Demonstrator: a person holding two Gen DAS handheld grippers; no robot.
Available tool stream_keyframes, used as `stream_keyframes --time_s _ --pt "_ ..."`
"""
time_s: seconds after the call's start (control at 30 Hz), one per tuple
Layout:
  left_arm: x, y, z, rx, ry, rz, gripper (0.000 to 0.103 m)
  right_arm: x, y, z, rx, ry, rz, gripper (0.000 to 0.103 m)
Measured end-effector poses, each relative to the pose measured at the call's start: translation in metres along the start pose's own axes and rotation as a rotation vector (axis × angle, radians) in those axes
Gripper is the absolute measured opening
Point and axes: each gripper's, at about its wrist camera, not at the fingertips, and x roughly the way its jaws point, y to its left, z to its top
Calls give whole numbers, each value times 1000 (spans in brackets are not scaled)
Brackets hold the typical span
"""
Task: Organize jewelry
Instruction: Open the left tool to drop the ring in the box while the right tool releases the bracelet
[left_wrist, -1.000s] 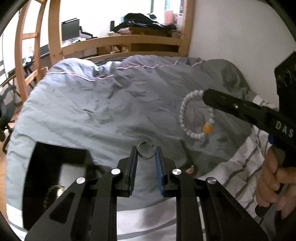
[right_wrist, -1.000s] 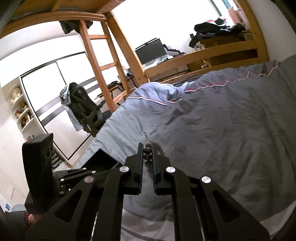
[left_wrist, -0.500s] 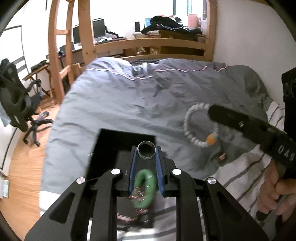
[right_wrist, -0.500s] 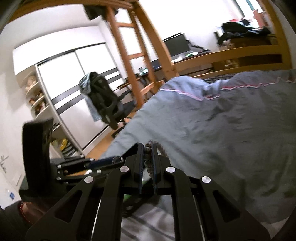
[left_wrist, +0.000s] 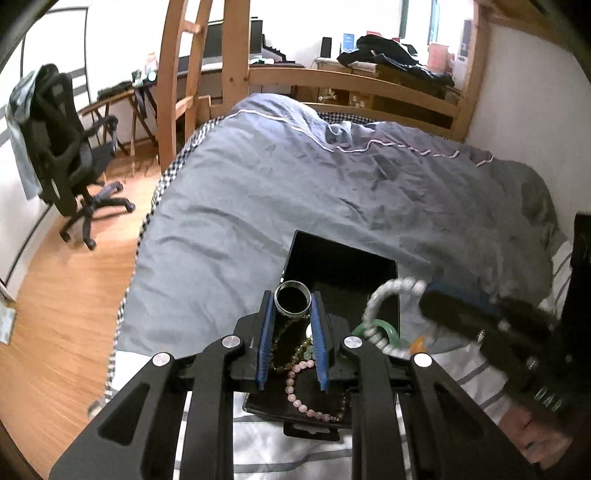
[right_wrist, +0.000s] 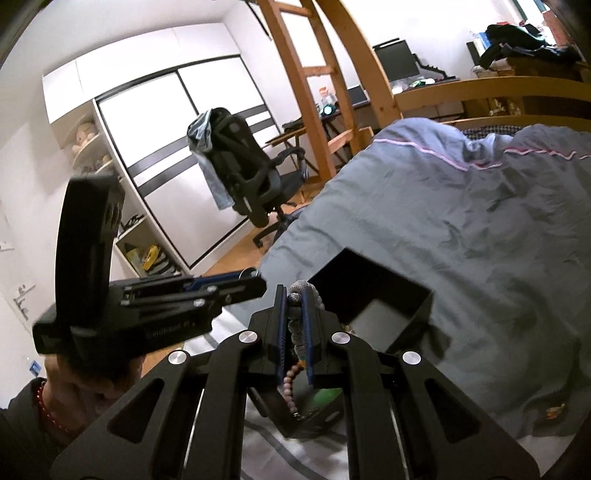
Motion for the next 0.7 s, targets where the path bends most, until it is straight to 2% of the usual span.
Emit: stream_keyframes --time_s 0.17,0.3,0.33,0.37,0.4,0.43,0.47,0.53,0.57,0.6,0.7 --pt "7 10 -2 -45 40 -26 19 11 6 -7 -7 41 3 10" --pt "5 13 -3 -69 37 -49 19 17 2 -12 17 74 16 10" --pt "5 13 -3 -79 37 -59 19 17 2 -13 23 83 24 15" --pt "4 13 -3 -84 31 -60 24 17 1 -13 29 90 23 40" --pt "3 13 -3 -85 26 -59 39 16 -1 -12 37 93 16 61" --pt "0 12 -3 -81 8 -52 47 10 -3 -11 53 77 2 89" --pt "-2 11 -3 -77 -8 -45 55 4 -4 -10 61 48 -24 90" --pt "-6 9 -2 -73 -24 -49 57 -15 -9 -3 73 7 -5 90" --pt "-8 8 -1 -74 -33 -54 63 -22 -11 1 74 0 -21 91" --pt "-10 7 -1 -75 -41 -53 74 -28 -13 4 70 -11 -49 92" --pt "-15 0 -1 -64 -68 -63 79 -54 -23 15 60 -48 -143 95"
